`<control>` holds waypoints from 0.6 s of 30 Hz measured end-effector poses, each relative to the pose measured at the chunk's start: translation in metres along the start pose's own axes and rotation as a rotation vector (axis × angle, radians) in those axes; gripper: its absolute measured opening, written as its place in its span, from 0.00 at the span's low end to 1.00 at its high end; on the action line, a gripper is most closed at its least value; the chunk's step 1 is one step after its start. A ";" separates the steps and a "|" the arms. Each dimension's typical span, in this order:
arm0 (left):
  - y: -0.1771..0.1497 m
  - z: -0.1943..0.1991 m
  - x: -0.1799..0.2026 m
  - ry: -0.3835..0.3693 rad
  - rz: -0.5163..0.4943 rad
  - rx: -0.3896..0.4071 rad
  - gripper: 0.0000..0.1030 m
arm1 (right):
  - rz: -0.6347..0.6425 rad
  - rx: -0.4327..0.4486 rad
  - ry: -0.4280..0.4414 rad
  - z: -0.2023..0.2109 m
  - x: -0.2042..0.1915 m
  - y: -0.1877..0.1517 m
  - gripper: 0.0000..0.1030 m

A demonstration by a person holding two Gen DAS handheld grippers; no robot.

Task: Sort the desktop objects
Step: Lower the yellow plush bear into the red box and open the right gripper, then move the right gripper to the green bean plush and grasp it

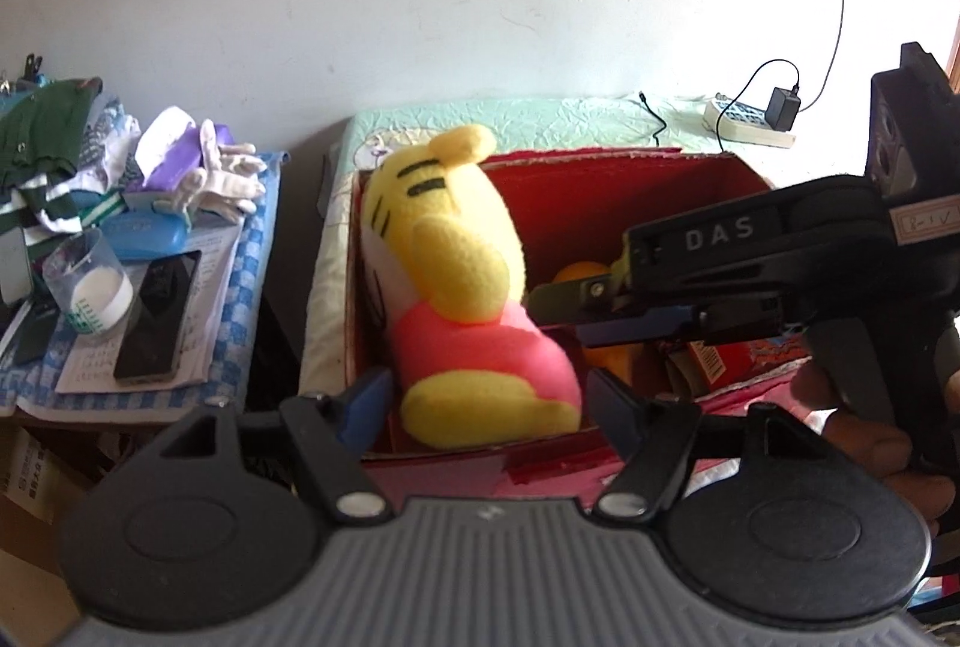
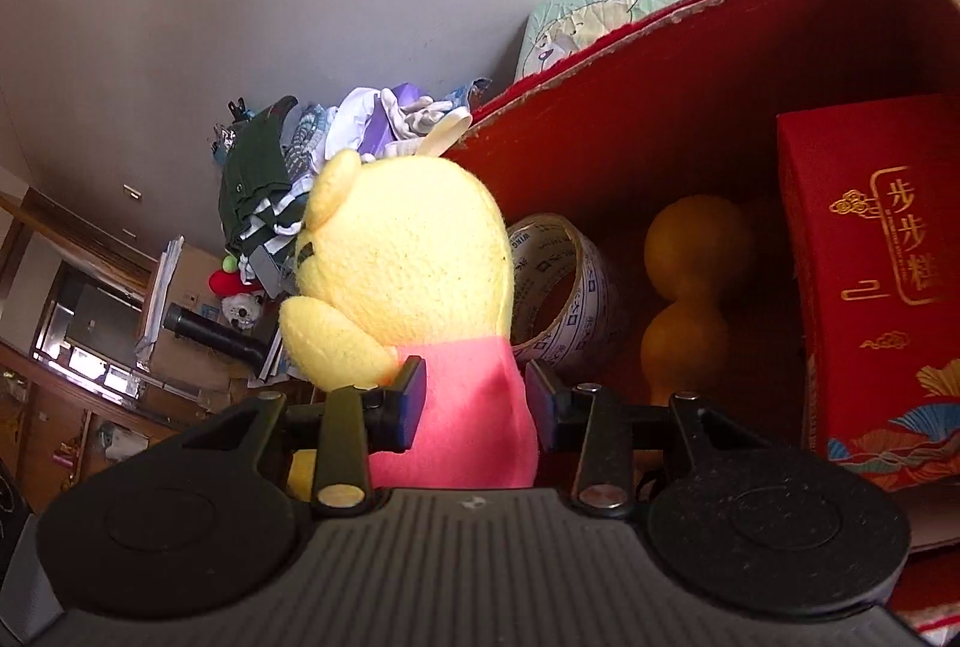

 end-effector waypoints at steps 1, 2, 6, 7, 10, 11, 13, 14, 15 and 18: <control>0.001 0.001 0.000 0.003 -0.010 0.004 0.73 | -0.001 0.015 0.004 0.005 -0.001 0.000 0.41; 0.000 0.004 0.002 0.010 -0.018 0.010 0.73 | 0.001 0.029 0.005 0.011 -0.001 0.000 0.42; -0.002 0.017 0.019 0.050 -0.035 0.035 0.72 | 0.026 0.091 -0.012 0.031 -0.006 0.000 0.50; -0.001 0.019 0.021 0.055 -0.037 0.039 0.72 | 0.032 0.105 -0.021 0.036 -0.008 -0.001 0.50; -0.005 0.033 0.035 0.032 -0.010 0.070 0.73 | 0.040 0.137 -0.035 0.054 -0.005 -0.004 0.50; -0.005 0.038 0.041 0.022 -0.002 0.085 0.73 | 0.042 0.147 -0.037 0.060 -0.003 -0.005 0.50; 0.000 0.040 0.048 0.005 0.000 0.100 0.76 | 0.048 0.181 -0.057 0.076 0.002 -0.008 0.50; 0.001 0.041 0.053 -0.009 0.002 0.100 0.76 | 0.051 0.193 -0.070 0.084 0.005 -0.009 0.50; 0.001 0.040 0.060 -0.033 0.007 0.094 0.76 | 0.053 0.204 -0.084 0.091 0.009 -0.010 0.50; 0.000 0.029 0.089 -0.104 0.021 0.060 0.74 | 0.053 0.231 -0.141 0.116 0.028 -0.015 0.50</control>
Point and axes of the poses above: each gripper's, at about its wrist camera, not at the fingertips, and z roughly against the way its jaws point, x to its right, y to its top, the point moved 6 cm from there along -z, roughly the way its jaws point, and after that the axes turned 11 degrees about z, right-handed, at the moved point
